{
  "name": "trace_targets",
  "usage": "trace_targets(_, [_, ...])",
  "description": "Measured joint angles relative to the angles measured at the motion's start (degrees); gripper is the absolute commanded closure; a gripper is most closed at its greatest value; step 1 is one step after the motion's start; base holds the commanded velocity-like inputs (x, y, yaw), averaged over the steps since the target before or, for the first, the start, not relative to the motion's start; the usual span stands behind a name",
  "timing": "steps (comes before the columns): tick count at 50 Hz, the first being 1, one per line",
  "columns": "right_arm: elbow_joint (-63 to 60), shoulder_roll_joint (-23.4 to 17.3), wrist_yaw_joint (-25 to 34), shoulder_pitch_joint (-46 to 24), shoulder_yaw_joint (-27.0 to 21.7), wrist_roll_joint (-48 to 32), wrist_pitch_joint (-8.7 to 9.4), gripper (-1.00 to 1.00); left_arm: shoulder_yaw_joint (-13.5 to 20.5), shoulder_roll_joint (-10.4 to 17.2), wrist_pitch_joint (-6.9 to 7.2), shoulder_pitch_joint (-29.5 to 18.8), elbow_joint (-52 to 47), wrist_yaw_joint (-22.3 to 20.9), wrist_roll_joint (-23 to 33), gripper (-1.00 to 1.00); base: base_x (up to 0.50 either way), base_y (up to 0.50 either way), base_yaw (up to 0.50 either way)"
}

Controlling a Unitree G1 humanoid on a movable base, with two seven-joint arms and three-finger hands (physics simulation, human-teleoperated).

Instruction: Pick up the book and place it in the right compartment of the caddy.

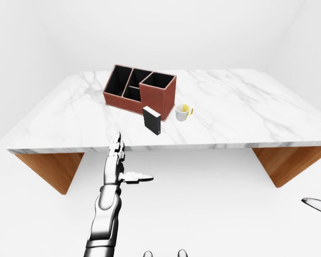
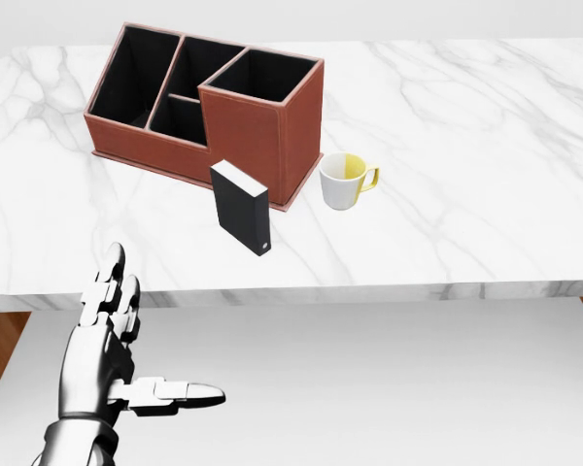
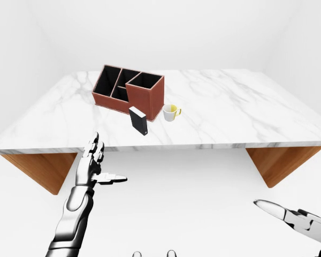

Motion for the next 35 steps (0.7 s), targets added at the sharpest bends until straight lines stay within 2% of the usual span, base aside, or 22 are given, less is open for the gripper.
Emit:
trace_targets(4, [0.33,0.14,0.87,0.92,-4.45,3.07,0.0,-1.0,0.03,0.02,-0.55,-0.22,0.61,0.17,0.08,-1.0,0.0,0.0,0.0])
trace_targets(16, [3.27,-0.52,3.17,3.58,-17.18,12.25,0.0,-1.0,0.06,0.06,-0.55,-0.5,1.49,0.49,0.21,-1.0,0.0,0.0,0.0])
trace_targets(35, [13.35,-0.89,8.88,7.51,-29.77,19.76,0.0,-1.0,-0.15,-0.02,-0.55,-0.19,1.06,0.55,0.4,-1.0,0.0,0.0,0.0])
